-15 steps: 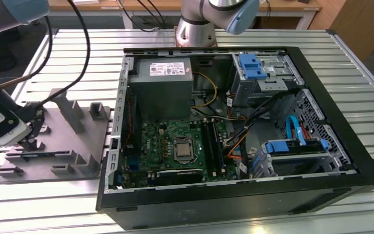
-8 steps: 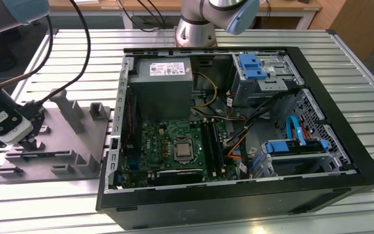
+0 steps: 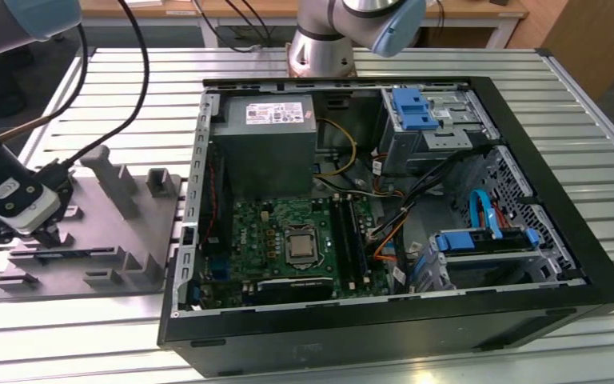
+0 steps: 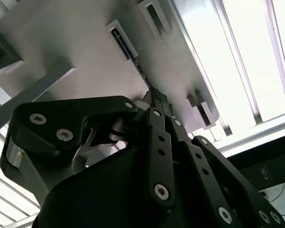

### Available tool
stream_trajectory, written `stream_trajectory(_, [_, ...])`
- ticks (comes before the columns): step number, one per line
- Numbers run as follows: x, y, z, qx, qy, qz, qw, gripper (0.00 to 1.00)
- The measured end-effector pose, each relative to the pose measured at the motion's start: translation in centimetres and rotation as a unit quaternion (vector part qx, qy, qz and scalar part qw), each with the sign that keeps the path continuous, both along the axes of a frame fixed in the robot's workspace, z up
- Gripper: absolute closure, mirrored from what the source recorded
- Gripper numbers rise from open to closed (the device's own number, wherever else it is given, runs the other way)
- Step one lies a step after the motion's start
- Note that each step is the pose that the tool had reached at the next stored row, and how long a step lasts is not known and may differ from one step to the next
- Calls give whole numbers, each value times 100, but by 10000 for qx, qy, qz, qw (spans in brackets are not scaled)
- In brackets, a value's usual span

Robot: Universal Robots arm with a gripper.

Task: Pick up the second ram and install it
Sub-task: 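Pick up the second ram and move it above second insertion slot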

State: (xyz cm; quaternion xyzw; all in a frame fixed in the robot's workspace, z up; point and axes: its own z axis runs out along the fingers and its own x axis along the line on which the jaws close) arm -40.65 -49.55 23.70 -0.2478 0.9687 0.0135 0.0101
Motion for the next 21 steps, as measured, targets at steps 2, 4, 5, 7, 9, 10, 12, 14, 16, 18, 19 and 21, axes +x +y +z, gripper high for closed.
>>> stream_trajectory(2, [0,0,0,0,0,112,9999,90])
stream_trajectory(4, [0,0,0,0,0,224,9997,90])
stream_trajectory(5, [0,0,0,0,0,280,9996,90])
stream_trajectory(7, [0,0,0,0,0,394,9992,90])
stream_trajectory(9, [0,0,0,0,0,507,9987,90])
stream_trajectory(10, [0,0,0,0,0,561,9984,90])
stream_trajectory(12, [0,0,0,0,0,665,9978,90])
stream_trajectory(14, [0,0,0,0,0,768,9970,90])
stream_trajectory(16, [0,0,-1,0,0,875,9962,90])
stream_trajectory(18, [0,0,-1,0,0,972,9953,90])
stream_trajectory(19, [0,0,-1,0,-1,1022,9948,90])
stream_trajectory(21, [0,0,-1,0,0,1121,9937,90])
